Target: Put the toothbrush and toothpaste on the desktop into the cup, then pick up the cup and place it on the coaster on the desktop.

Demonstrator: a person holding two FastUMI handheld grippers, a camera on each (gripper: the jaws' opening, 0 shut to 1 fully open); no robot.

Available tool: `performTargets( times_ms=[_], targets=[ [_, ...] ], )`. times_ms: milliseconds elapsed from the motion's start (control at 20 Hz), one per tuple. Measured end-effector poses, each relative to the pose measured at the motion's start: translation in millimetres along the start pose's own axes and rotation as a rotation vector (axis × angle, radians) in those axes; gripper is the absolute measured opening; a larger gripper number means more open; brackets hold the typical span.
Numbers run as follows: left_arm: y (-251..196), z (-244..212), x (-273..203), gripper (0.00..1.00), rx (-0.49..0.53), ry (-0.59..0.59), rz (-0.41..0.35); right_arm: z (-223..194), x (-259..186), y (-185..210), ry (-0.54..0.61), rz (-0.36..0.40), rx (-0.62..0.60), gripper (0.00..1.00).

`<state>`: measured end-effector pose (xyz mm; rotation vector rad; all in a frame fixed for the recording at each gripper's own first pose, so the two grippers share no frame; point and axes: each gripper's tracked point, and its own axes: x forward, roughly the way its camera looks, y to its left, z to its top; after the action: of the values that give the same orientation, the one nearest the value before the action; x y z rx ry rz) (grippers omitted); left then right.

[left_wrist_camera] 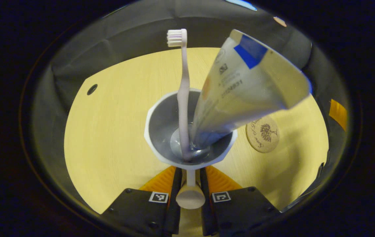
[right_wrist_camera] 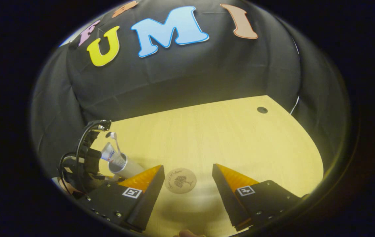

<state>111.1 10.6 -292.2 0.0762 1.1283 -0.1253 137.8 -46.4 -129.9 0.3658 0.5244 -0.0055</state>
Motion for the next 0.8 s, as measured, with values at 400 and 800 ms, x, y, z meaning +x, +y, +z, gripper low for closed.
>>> performTargets(
  times_ms=[400, 800],
  targets=[
    [-30.0, 7.7, -0.5, 0.39, 0.038, -0.073, -0.053, -6.3, -3.6, -13.8, 0.003, -0.028, 0.031, 0.89],
    [-93.3, 28.8, -1.5, 0.33, 0.098, -0.094, -0.134, -4.3, -16.3, -23.7, -0.02, -0.04, 0.039, 0.89]
  ],
)
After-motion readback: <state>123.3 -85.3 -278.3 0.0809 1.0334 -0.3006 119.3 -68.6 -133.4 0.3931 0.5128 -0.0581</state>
